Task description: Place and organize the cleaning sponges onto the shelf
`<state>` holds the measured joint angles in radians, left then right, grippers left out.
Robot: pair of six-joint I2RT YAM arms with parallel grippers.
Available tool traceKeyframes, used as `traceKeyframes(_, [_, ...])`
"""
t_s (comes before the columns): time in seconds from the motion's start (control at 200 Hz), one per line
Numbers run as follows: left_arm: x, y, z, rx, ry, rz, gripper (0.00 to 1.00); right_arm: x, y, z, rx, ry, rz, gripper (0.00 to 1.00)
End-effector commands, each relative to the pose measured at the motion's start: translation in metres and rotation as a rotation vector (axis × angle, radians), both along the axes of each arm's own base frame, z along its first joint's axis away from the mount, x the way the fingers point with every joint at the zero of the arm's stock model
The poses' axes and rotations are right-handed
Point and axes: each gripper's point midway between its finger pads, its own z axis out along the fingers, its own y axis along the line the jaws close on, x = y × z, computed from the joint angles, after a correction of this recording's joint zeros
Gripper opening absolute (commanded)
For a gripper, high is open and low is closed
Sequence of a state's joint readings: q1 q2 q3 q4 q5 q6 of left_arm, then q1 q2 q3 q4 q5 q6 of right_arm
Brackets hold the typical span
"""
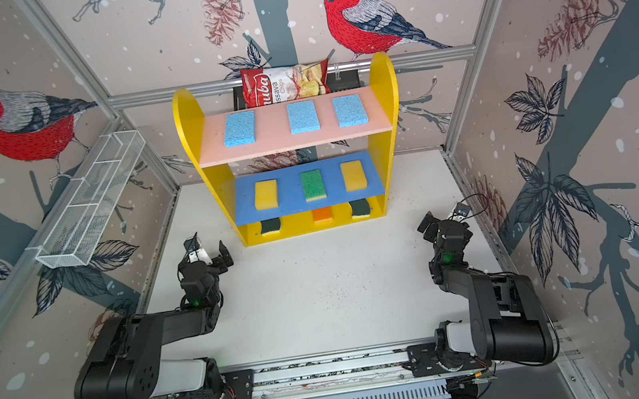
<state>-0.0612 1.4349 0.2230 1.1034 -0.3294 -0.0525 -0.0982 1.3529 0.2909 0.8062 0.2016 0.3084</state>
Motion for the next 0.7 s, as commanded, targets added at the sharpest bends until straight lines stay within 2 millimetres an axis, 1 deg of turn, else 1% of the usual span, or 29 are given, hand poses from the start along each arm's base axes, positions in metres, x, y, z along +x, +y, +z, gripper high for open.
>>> traceKeyframes(0.0, [0.005, -0.004, 0.020, -0.004, -0.118, -0.045, 0.96, 0.012, 0.003, 0.026, -0.072, -0.105, 0.028, 1.00])
traceKeyframes(0.045, [0.005, -0.004, 0.017, -0.007, -0.123, -0.054, 0.96, 0.014, 0.006, 0.028, -0.089, -0.118, 0.041, 1.00])
traceKeyframes(0.075, [0.007, -0.007, 0.016, -0.004, -0.123, -0.074, 0.96, 0.016, 0.010, 0.024, -0.095, -0.105, 0.065, 0.99])
traceKeyframes(0.115, [0.008, -0.012, 0.012, 0.001, -0.110, -0.100, 0.97, 0.018, 0.017, 0.025, -0.117, -0.106, 0.089, 0.99])
traceKeyframes(0.17, [0.010, -0.012, 0.011, 0.004, -0.106, -0.102, 0.96, 0.020, 0.031, 0.025, -0.159, -0.110, 0.142, 1.00])
traceKeyframes(0.24, [0.009, -0.007, 0.011, -0.003, -0.107, -0.072, 0.96, 0.015, 0.057, 0.018, -0.241, -0.139, 0.237, 1.00])
traceKeyframes(0.295, [0.008, -0.004, 0.011, -0.007, -0.111, -0.053, 0.97, 0.007, 0.058, 0.027, -0.258, -0.206, 0.227, 1.00])
traceKeyframes(0.38, [0.010, -0.006, 0.011, 0.007, -0.103, -0.058, 0.97, 0.015, 0.059, 0.018, -0.235, -0.131, 0.248, 1.00])
traceKeyframes(0.43, [0.010, -0.006, 0.010, 0.014, -0.099, -0.049, 0.97, 0.015, 0.058, 0.020, -0.229, -0.153, 0.255, 1.00])
traceKeyframes(0.69, [0.010, -0.008, 0.011, 0.019, -0.102, -0.054, 0.97, 0.015, 0.057, 0.019, -0.226, -0.139, 0.252, 1.00])
